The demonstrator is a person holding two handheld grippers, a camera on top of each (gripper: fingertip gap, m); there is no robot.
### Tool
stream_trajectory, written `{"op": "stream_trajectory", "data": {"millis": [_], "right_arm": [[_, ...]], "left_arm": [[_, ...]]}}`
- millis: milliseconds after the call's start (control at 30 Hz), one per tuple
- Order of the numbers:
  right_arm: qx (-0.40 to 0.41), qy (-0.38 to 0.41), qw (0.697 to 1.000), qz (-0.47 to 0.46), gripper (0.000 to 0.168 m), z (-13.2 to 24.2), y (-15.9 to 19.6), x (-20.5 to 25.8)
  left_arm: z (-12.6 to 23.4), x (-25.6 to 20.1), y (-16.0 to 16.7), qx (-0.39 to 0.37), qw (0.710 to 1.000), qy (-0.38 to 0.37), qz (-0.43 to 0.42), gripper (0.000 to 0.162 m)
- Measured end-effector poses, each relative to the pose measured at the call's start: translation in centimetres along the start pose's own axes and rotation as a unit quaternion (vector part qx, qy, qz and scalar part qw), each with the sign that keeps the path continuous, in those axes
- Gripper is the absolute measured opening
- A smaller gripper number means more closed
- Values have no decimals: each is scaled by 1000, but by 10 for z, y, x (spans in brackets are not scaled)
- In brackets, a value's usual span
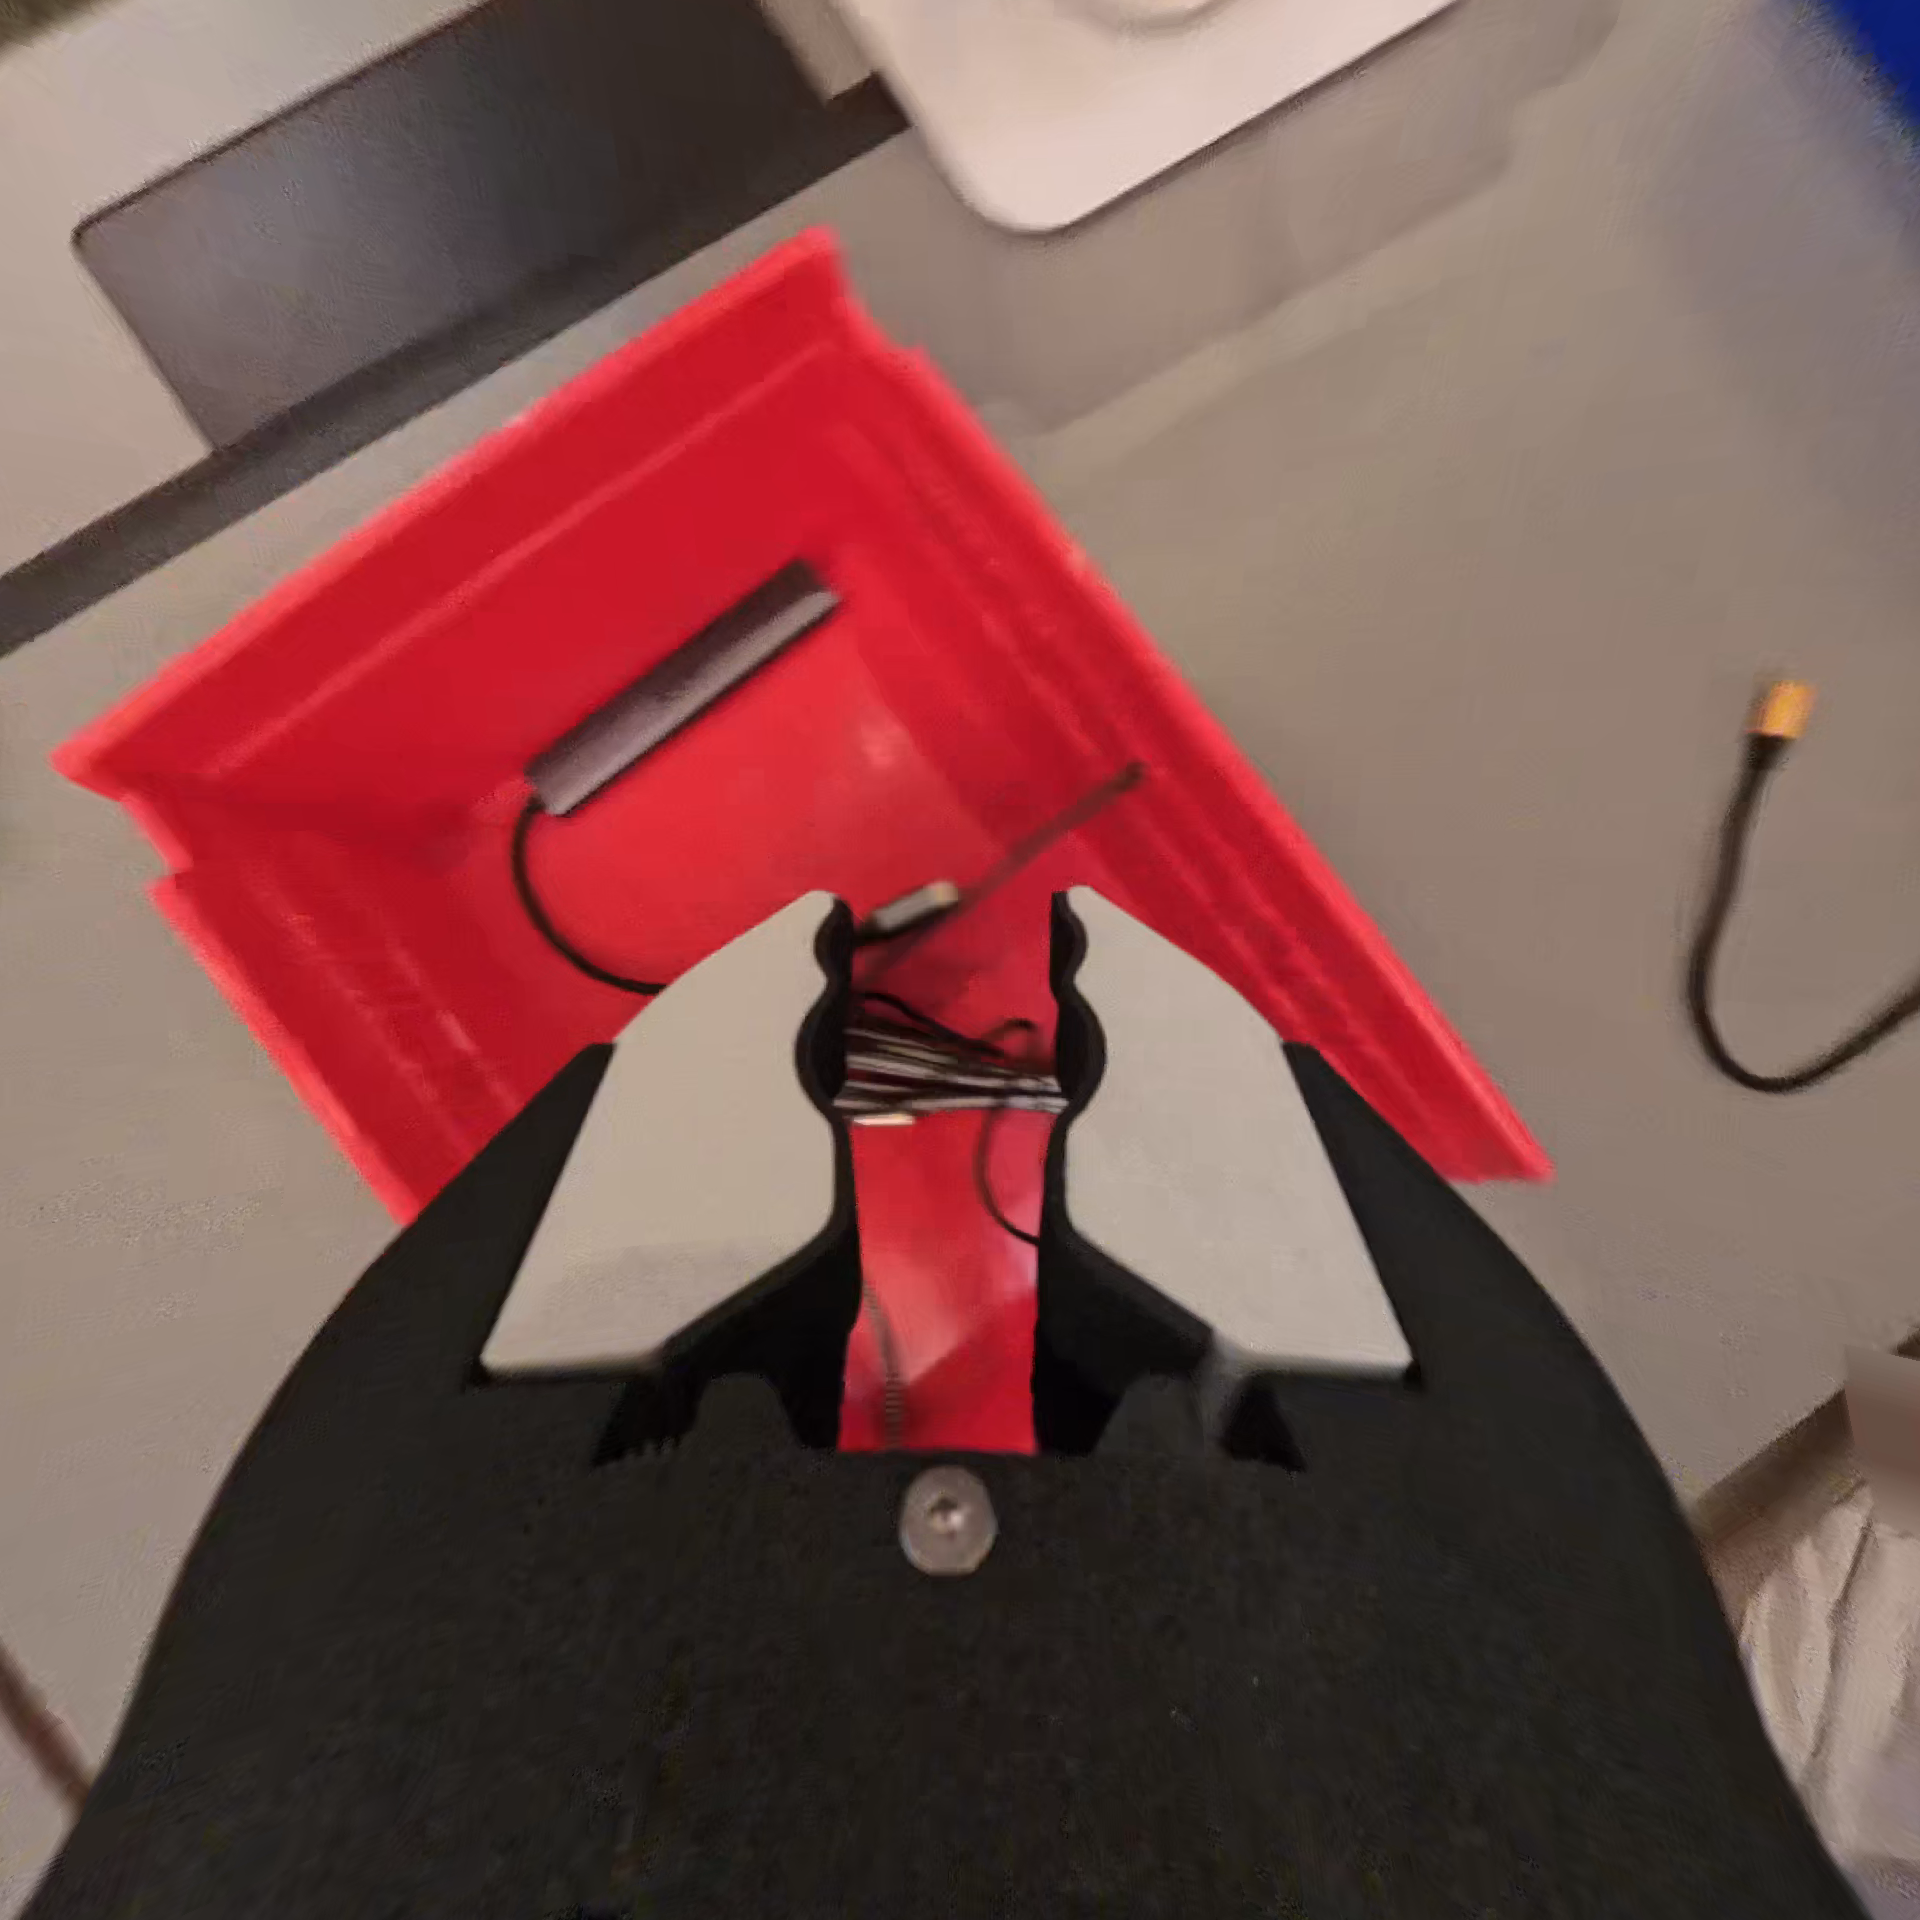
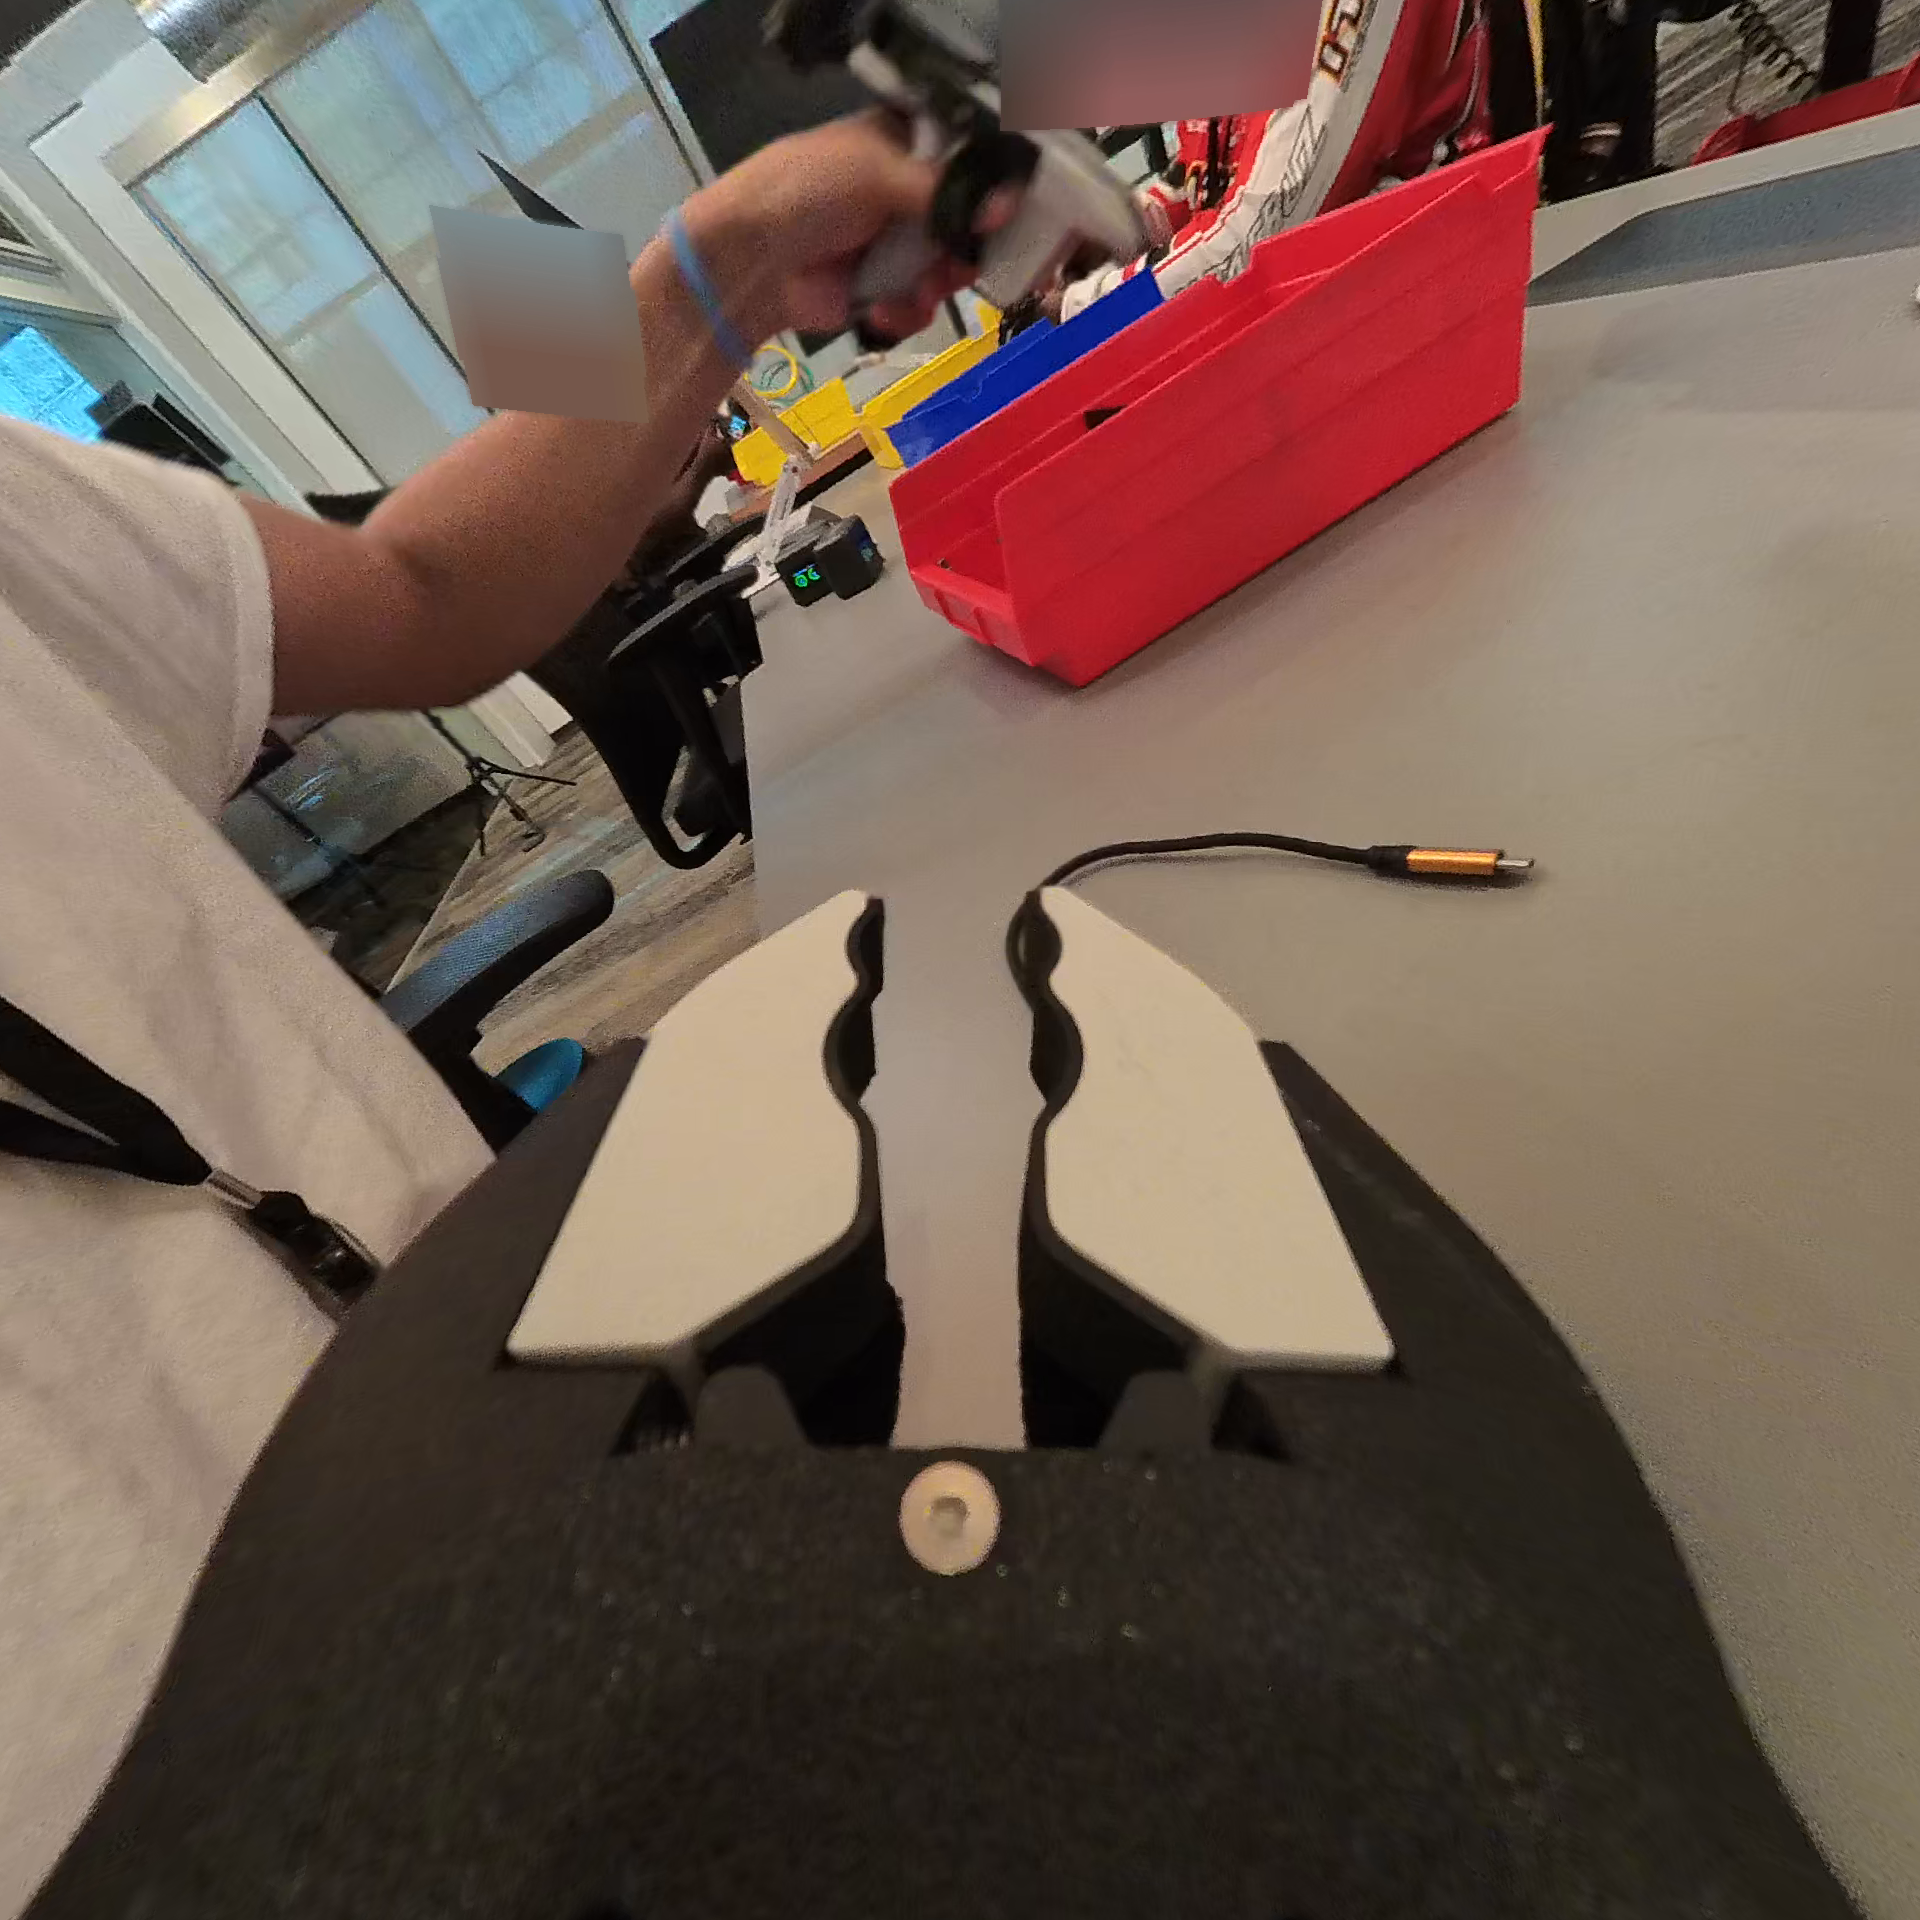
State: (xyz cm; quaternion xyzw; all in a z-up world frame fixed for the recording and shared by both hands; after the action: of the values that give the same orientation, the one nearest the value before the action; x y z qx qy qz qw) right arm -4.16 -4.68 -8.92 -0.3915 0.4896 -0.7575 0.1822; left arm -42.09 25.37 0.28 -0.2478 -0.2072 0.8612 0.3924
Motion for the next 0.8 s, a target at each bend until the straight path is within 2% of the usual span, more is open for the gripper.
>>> {"op": "stream_trajectory", "data": {"millis": [100, 167, 233, 333, 400, 500, 633, 800], "right_arm": [[9, -11, 1000, 4, 25, -1, 3, 4], [14, -18, 1000, 10, 25, 0, 4, 6], [16, -23, 1000, 14, 25, 2, 6, 8], [14, -25, 1000, 9, 24, 6, 6, 7], [10, -24, 1000, 4, 24, 9, 5, 6], [4, -20, 1000, -2, 24, 12, 4, 4], [2, -22, 1000, -9, 24, 13, 4, 3], [9, -27, 1000, -13, 24, 11, 5, 1]], "left_arm": [[-25, 57, -22, 81, 996, -29, 23, 35], [-46, 86, -23, 168, 984, -55, -32, 35], [-66, 103, -17, 234, 966, -44, -104, 35], [-80, 128, -12, 285, 949, -52, -128, 33], [-86, 133, -9, 303, 943, -35, -133, 27], [-93, 133, -2, 350, 922, -38, -163, 33], [-100, 131, 0, 365, 915, -35, -165, 36], [-94, 127, 15, 434, 893, -44, -111, 40]]}}
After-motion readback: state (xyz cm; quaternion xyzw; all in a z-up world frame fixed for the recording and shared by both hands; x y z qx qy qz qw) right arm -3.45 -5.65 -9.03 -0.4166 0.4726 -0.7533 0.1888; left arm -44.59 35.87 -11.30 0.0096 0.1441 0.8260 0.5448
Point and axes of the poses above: each gripper's, where its closed fingertips meet, z back along the fingers, y out of its underside, x = y × z across the jaws, the point moved 7 cm from there along z, back along the fingers, and after that the axes turned 15 degrees about y, right-handed, at the moved point
